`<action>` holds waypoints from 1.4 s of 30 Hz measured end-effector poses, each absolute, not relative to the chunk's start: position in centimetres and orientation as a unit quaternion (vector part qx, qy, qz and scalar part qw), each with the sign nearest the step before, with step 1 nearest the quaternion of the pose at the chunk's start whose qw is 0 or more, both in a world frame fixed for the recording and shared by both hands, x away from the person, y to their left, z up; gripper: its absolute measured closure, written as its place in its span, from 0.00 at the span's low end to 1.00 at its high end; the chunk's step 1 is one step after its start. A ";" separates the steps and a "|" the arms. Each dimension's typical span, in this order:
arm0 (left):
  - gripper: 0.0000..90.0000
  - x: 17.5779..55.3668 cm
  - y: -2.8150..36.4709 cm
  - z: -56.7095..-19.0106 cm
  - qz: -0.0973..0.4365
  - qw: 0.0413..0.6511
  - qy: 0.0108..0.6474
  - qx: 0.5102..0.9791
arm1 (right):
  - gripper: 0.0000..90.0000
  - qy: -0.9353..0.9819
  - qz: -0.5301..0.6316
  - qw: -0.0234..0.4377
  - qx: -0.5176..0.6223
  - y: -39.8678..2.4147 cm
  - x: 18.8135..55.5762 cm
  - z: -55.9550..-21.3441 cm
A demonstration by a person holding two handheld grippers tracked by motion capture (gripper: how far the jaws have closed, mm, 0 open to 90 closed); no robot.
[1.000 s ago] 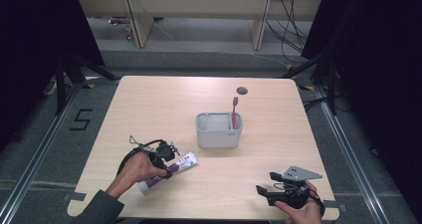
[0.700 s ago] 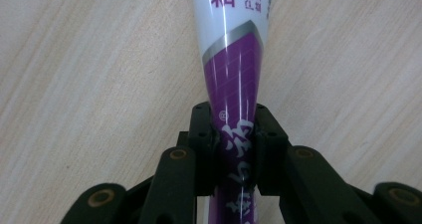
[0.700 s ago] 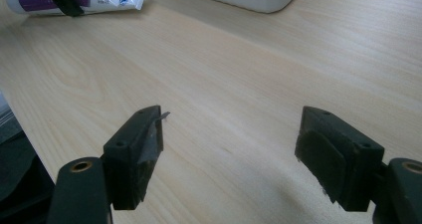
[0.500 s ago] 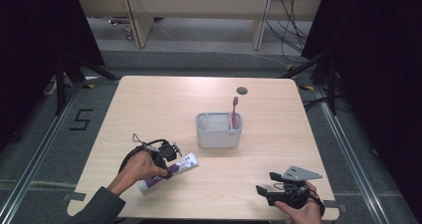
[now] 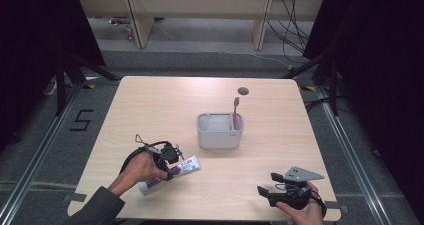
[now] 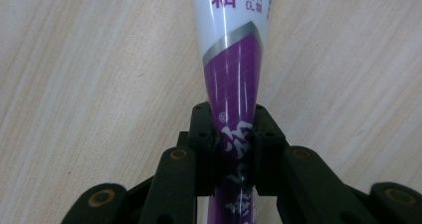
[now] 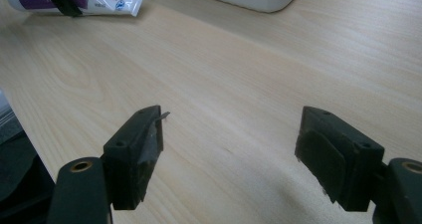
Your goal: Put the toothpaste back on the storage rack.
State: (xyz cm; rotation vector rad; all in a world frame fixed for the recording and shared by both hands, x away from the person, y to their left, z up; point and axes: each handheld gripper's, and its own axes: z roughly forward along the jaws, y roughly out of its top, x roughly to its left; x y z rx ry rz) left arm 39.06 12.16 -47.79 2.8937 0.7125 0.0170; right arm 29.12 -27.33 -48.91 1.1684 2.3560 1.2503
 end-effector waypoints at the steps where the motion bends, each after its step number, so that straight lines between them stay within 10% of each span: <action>1: 0.84 39.0 12.2 -47.8 0.012 0.085 0.235 0.968 | 0.30 0.802 0.428 0.120 0.400 -27.4 29.1 -48.9; 42: 0.84 40.1 17.2 -41.6 0.069 0.334 0.303 0.890 | 0.30 0.800 0.429 0.110 0.404 -27.5 29.3 -48.9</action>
